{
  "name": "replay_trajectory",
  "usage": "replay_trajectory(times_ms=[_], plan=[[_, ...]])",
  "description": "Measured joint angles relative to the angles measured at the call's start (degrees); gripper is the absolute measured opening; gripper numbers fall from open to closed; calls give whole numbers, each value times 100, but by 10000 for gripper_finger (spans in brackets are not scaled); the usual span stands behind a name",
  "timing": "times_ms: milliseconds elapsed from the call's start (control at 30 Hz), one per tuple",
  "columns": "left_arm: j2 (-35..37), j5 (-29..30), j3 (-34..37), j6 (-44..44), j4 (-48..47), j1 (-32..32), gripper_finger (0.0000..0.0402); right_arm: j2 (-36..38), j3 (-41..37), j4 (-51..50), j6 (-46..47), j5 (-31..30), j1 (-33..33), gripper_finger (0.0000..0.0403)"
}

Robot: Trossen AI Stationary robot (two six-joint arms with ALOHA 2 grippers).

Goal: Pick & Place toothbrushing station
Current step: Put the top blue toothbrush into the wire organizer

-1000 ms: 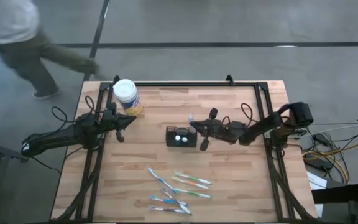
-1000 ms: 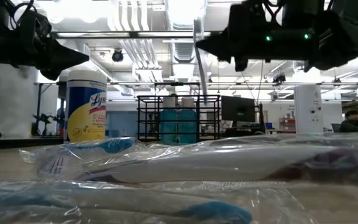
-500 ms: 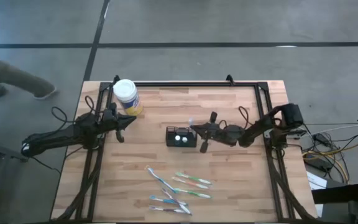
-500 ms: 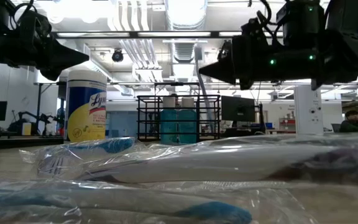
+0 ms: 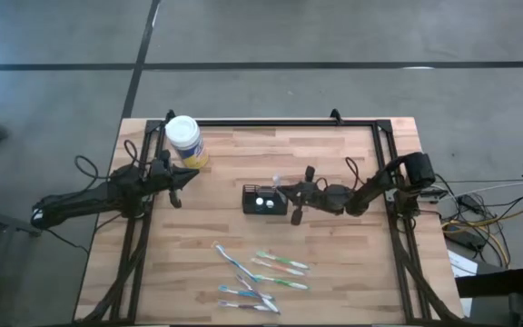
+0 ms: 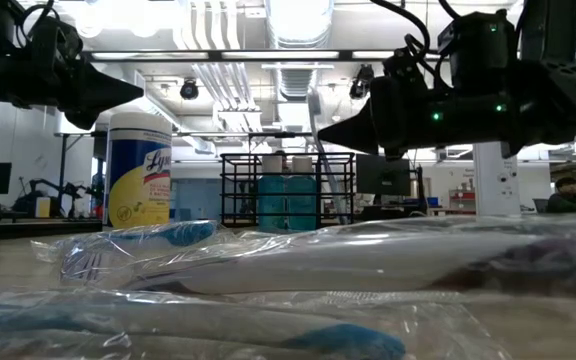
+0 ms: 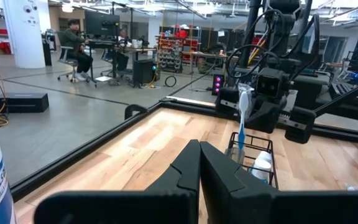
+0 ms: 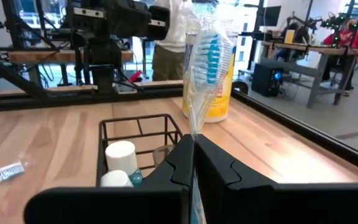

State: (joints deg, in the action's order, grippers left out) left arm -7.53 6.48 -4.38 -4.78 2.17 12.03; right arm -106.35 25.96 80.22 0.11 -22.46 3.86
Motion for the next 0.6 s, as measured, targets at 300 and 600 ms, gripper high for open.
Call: replay_trajectory(times_ms=[300,600], plan=[[2,0,-4,-96,74,0,10,51,49,-38,236,57,41,26],[1,0,-20,-154,86,0,10,212,32,-192,482,46,52,124]])
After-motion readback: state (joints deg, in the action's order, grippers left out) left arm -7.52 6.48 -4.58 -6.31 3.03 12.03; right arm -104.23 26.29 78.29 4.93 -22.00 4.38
